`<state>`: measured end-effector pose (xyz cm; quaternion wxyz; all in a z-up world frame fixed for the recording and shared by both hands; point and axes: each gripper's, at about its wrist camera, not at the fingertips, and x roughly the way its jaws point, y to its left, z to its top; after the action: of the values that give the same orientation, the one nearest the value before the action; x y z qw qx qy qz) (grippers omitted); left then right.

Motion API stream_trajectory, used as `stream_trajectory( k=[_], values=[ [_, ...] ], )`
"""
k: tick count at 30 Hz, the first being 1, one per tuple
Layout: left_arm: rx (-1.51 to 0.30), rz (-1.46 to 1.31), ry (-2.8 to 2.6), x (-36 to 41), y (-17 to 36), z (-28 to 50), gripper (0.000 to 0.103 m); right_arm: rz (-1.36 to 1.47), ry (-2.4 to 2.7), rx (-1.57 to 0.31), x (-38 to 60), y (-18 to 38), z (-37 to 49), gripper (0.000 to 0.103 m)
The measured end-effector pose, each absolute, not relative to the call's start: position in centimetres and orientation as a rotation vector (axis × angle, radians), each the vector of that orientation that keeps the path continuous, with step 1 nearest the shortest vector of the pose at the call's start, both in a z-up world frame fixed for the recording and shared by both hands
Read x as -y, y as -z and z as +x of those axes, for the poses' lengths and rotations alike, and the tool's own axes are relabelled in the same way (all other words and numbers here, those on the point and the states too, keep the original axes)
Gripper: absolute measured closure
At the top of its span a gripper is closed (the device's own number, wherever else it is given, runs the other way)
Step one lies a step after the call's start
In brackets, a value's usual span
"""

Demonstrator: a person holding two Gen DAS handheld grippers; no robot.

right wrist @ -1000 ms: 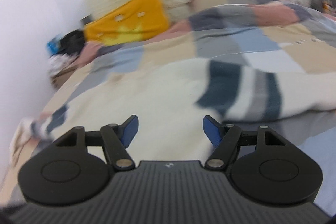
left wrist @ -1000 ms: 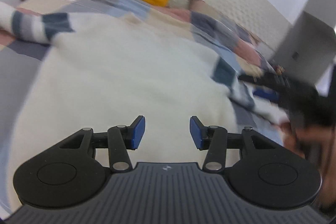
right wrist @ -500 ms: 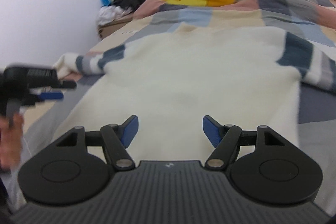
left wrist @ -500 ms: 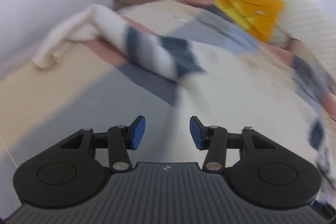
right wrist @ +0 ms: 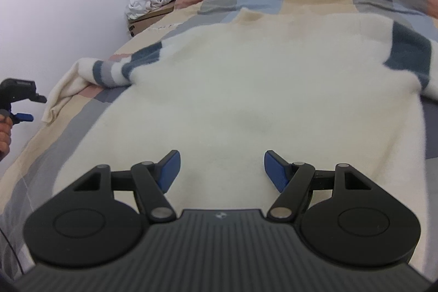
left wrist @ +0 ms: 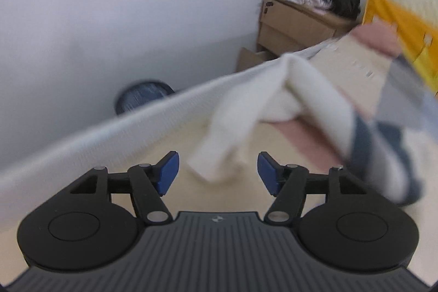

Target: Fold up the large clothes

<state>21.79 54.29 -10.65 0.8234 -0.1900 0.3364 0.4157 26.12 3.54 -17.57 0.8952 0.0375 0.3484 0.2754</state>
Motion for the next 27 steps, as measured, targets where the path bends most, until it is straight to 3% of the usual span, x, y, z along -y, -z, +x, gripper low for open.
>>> stream_trajectory(
  k=[3,9,11,13,15,22,27],
  values=[
    [-0.749,-0.287,-0.869,-55.7,11.7,23.1,0.028,0.088,-0.562,-0.731,-3.9,17.9,26.9,0.033],
    [-0.822,-0.086,-0.885,-57.5,14.6,25.1,0.029,0.085,-0.539,-0.749,-4.7,18.6,28.1,0.033],
    [-0.827,-0.063,-0.877,-57.9,14.9,25.2,0.042,0.080,-0.531,-0.754,-4.9,18.8,28.3,0.033],
    [-0.850,-0.062,-0.860,-58.6,15.0,25.1,0.081,0.077,-0.522,-0.757,-5.0,18.8,28.3,0.033],
    [-0.880,-0.005,-0.899,-59.5,14.8,25.2,0.098,0.066,-0.515,-0.755,-5.3,18.8,28.4,0.033],
    [-0.816,0.248,-1.114,-65.0,9.2,23.4,0.101,0.051,-0.503,-0.753,-5.7,18.8,28.6,0.033],
    [-0.739,0.149,-1.067,-67.5,6.2,20.4,0.101,0.053,-0.501,-0.758,-5.6,18.8,28.6,0.033]
  ],
)
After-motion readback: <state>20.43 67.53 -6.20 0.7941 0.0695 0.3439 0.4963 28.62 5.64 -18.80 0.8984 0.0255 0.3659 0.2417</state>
